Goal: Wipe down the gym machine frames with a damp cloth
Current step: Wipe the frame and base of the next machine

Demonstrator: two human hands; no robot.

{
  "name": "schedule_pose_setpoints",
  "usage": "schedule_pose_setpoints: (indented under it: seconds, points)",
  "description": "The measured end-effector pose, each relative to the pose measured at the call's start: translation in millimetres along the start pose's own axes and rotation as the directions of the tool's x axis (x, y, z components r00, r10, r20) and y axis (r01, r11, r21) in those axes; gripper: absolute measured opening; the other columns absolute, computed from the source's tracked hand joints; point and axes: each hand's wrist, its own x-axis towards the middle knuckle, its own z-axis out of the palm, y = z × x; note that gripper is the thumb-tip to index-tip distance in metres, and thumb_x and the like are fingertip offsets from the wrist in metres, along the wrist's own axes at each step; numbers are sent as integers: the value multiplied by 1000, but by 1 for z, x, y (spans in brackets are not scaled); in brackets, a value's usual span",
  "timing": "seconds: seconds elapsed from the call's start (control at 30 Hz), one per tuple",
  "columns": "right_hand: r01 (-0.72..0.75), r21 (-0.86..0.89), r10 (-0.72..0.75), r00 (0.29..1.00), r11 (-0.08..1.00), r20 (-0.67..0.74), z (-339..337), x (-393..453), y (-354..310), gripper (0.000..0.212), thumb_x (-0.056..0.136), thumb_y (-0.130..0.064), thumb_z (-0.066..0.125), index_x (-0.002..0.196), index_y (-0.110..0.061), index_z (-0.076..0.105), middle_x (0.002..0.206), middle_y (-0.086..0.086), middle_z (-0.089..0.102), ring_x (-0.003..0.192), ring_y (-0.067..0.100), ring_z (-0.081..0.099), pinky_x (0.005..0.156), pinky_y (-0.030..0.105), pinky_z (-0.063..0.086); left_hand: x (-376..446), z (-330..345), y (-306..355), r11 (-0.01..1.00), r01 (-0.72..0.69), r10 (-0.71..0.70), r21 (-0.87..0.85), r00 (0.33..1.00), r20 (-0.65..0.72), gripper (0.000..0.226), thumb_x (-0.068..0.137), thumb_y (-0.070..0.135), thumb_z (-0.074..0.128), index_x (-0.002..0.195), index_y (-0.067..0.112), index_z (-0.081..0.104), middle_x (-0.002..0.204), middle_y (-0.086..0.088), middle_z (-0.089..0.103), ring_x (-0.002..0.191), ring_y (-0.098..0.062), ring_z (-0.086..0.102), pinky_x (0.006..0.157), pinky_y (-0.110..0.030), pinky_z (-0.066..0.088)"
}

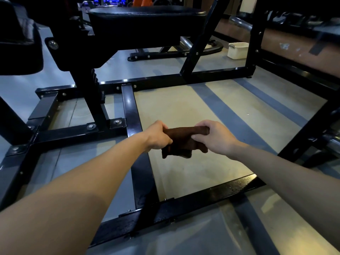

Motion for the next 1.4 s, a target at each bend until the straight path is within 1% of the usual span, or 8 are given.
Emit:
schedule_pose_setpoints:
  seconds: [0.13,0.3,0.6,0.83,1.0,1.1,1.23,1.4]
  points:
    - [-32,34,31,999,999,14,-6,4,5,21,91,-44,75,97,-24,75,106,2,63,89,16,64,73,29,52,4,-8,-8,998,-1,-3,-63,998,-66,21,97,31,68,113,18,64,112,-4,65,106,-19,59,89,-31,46]
    - [-211,455,127,970,865,208,-13,1,-5,33,99,-40,68,113,-12,75,103,5,80,102,22,74,90,33,57,-1,-10,3,814,93,-87,-574,995,39,20,96,36,60,100,18,67,98,-5,68,95,-22,60,87,-33,49]
    - [-324,481,226,941,815,251,-5,0,-10,38,103,-37,64,134,-15,59,111,15,77,96,28,76,74,39,64,-11,-12,11,651,220,-69,-726,970,233,8,102,10,54,103,8,62,93,-16,71,85,-26,70,76,-35,62]
    - [254,-93,-220,935,963,277,2,-12,-15,63,83,-54,80,138,-49,50,151,-12,17,133,13,39,112,24,34,-7,-10,10,538,240,-108,-808,970,216,22,101,-10,40,104,-4,60,101,-25,70,99,-35,72,77,-37,61]
    - [271,-34,-271,963,962,-10,17,1,-15,5,101,-33,66,102,-36,70,117,-7,54,107,2,52,84,-1,32,-2,-10,7,483,241,-120,-842,971,209,25,101,5,58,126,7,54,118,-26,64,99,-40,73,72,-40,64]
    - [57,194,-51,998,979,-38,17,6,-11,22,106,-34,57,99,-24,74,85,-11,64,76,3,57,60,7,39,-3,-15,3,514,227,3,-827,964,267,41,86,23,79,120,6,64,129,-21,60,117,-35,68,89,-39,62]
    - [-88,332,77,996,939,44,15,5,-9,33,109,-40,50,113,-18,73,93,-1,71,82,12,57,67,22,44,4,-7,-3,688,142,70,-712,963,260,59,84,18,82,138,13,58,128,-16,69,116,-28,70,91,-33,61]
    - [-54,-46,58,995,997,83,8,-1,-7,45,107,-57,40,143,-30,45,108,1,70,90,19,68,67,25,53,19,9,-1,654,112,-34,-748,992,118,35,97,32,71,122,9,63,119,-15,70,111,-29,68,88,-39,63]
